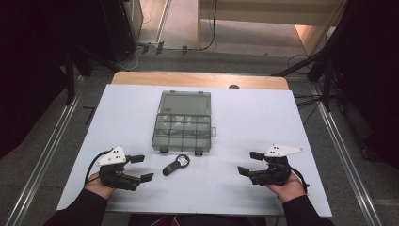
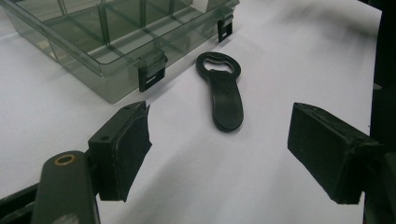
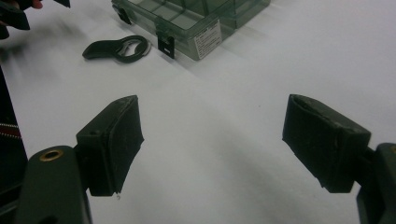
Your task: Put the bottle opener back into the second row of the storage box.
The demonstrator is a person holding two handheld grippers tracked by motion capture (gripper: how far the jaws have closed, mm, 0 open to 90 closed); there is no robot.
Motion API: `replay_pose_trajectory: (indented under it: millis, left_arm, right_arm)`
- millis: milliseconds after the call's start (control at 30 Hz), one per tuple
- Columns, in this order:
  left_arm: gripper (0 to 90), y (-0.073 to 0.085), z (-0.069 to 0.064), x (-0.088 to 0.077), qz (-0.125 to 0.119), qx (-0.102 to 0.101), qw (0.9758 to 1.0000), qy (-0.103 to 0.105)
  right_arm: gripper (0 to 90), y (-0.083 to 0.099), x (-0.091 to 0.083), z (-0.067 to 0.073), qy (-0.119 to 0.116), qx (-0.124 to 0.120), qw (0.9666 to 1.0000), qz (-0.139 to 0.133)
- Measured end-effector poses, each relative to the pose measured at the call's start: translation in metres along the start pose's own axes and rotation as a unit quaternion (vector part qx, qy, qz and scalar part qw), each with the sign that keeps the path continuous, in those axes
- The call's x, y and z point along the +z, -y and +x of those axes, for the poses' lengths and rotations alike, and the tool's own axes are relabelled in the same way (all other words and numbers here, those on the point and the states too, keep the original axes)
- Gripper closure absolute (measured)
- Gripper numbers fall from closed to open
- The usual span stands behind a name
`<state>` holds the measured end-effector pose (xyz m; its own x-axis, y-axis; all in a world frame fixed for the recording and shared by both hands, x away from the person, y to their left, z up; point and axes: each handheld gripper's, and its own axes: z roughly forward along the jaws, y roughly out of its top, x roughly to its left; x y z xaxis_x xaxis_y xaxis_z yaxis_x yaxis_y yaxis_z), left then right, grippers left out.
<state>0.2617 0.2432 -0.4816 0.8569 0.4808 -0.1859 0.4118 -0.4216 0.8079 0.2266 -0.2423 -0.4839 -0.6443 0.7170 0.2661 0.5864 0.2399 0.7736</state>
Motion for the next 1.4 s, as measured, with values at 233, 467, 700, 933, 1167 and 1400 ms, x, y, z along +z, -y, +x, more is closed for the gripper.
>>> replay_pose_trajectory:
  millis: [233,467,700,933,1167,1400]
  left_arm:
    - [21.0,0.0002,-0.0002,-0.0004,0.0,0.0,1.0,-0.002]
    - [21.0,0.0008,-0.0002,-0.0013,-0.002,0.0,1.0,-0.003]
    - [21.0,0.001,0.0001,-0.0019,-0.003,-0.001,1.0,-0.004]
    - [21.0,0.001,0.0,-0.0017,-0.002,0.0,1.0,-0.004]
    - [21.0,0.001,0.0,-0.0017,-0.003,0.0,1.0,-0.004]
    - [21.0,0.001,-0.0002,-0.0017,-0.003,0.001,1.0,-0.004]
  right_arm:
    - [21.4,0.0,0.0012,-0.0009,-0.002,0.004,1.0,0.003]
    - [21.5,-0.0004,0.0019,-0.0017,-0.003,0.002,1.0,0.004]
    - [21.9,-0.0004,0.0027,-0.0028,-0.008,0.003,0.9999,0.006]
    - [21.9,-0.0001,0.0025,-0.0034,-0.008,0.003,1.0,0.004]
    - [21.9,0.0001,0.0036,-0.0046,-0.012,0.003,0.9999,0.01]
    - [22.0,0.0004,0.0034,-0.0048,-0.01,0.005,0.9999,0.01]
